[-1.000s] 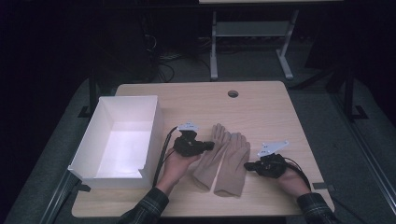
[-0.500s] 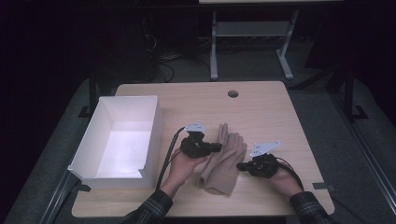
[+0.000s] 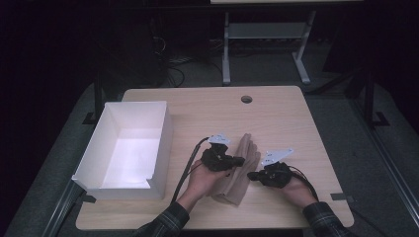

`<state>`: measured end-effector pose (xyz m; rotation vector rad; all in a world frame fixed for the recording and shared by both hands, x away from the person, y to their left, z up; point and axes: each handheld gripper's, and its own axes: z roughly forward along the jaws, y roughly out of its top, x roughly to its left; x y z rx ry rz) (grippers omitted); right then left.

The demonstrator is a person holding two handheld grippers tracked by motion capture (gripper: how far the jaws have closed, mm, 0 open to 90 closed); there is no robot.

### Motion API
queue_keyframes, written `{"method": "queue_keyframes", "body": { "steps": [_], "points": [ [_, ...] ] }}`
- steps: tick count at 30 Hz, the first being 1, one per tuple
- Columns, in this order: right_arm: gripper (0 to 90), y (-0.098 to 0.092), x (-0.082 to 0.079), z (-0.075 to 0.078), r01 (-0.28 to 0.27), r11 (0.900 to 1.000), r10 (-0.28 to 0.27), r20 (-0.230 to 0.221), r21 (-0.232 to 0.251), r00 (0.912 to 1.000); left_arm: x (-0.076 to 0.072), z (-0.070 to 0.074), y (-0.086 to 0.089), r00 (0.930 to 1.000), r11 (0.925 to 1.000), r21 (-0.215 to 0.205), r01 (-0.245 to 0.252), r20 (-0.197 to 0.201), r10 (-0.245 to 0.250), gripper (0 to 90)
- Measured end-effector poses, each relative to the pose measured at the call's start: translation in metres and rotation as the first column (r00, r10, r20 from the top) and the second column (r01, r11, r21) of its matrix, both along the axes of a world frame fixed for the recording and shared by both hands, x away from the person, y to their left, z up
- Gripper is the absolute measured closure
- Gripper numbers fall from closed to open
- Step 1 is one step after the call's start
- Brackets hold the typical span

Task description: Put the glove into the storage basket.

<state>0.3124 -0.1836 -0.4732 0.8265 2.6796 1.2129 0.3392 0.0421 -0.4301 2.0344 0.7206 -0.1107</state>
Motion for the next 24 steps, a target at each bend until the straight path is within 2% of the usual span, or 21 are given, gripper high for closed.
{"method": "queue_keyframes", "body": {
  "steps": [6, 10, 13, 16, 19, 22, 24],
  "points": [
    [90.0, 0.000, 0.000, 0.000, 0.002, 1.000, -0.002, -0.002, 0.000, 1.0000, -0.002, -0.009, -0.014, 0.9992, 0.9985, 0.036, 0.041, 0.001, -0.041, 88.2],
    [89.7, -0.001, 0.000, 0.000, 0.002, 1.000, -0.002, -0.002, -0.004, 1.0000, -0.004, -0.016, -0.019, 0.9995, 0.9989, 0.037, 0.030, -0.014, -0.030, 86.7],
    [83.8, -0.006, -0.001, 0.003, 0.003, 1.000, -0.003, 0.007, -0.009, 1.0000, -0.005, -0.014, -0.019, 0.9997, 0.9996, 0.018, 0.024, -0.010, -0.024, 77.2],
    [75.4, -0.022, -0.002, 0.010, 0.052, 0.999, -0.052, 0.014, 0.017, 0.9985, -0.006, -0.014, -0.019, 0.9992, 0.9989, 0.026, 0.039, -0.007, -0.038, 78.7],
    [66.3, -0.041, 0.000, 0.013, 0.116, 0.993, -0.117, 0.024, 0.034, 0.9929, -0.010, -0.018, -0.024, 0.9986, 0.9979, 0.039, 0.052, -0.015, -0.052, 83.7],
    [53.0, -0.055, 0.002, 0.012, 0.180, 0.983, -0.182, 0.033, 0.034, 0.9828, -0.014, -0.024, -0.031, 0.9981, 0.9950, 0.078, 0.062, -0.005, -0.062, 87.6],
    [47.4, -0.061, 0.004, 0.010, 0.211, 0.977, -0.212, 0.052, 0.028, 0.9760, -0.016, -0.029, -0.034, 0.9977, 0.9903, 0.122, 0.066, 0.006, -0.068, 88.8]
  ]
}}
